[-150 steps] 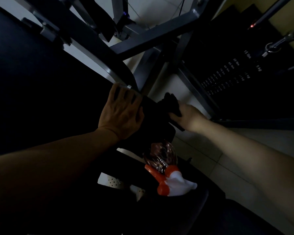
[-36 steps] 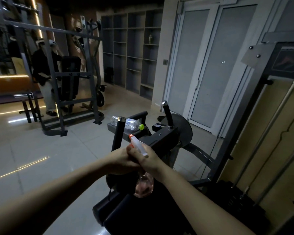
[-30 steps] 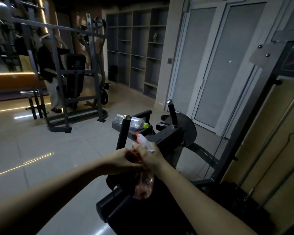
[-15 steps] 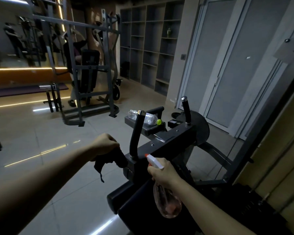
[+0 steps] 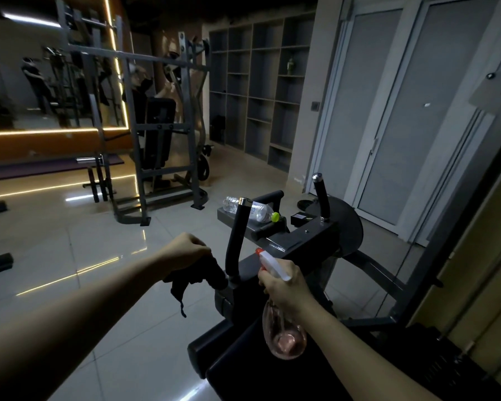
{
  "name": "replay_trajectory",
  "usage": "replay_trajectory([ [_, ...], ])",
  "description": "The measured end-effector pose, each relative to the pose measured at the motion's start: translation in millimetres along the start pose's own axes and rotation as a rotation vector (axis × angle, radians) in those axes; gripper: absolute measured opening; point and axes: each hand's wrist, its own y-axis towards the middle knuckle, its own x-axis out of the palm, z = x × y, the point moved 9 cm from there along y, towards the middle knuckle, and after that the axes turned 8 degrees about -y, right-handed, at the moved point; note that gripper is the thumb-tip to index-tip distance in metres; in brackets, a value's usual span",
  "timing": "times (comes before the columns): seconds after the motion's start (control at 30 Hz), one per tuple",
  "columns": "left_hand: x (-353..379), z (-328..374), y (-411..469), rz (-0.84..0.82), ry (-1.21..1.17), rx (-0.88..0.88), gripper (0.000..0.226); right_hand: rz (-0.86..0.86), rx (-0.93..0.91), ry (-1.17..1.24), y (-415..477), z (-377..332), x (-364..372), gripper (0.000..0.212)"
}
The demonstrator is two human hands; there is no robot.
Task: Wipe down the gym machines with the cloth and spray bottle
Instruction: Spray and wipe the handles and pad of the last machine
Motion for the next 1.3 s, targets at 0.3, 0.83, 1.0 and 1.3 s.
replay_trajectory([
  [0.3,5,30,1,0.003,0.019,0.043,0.017,-0.040,-0.039,0.213,26,5,-24,0.020],
  [0.83,29,79,8,0.058,0.144,-0.003,0.028,-0.350,-0.171,0.407,103,41,-66,0.032],
  [1.0,35,74,1,0.126,0.054,-0.077,0.025,-0.462,-0.275,0.416,105,39,-66,0.012],
  [1.3,52,76,-19,0.130,-0.090,-0.177,0.046,-0.492,-0.283,0.586,126,49,-67,0.029],
])
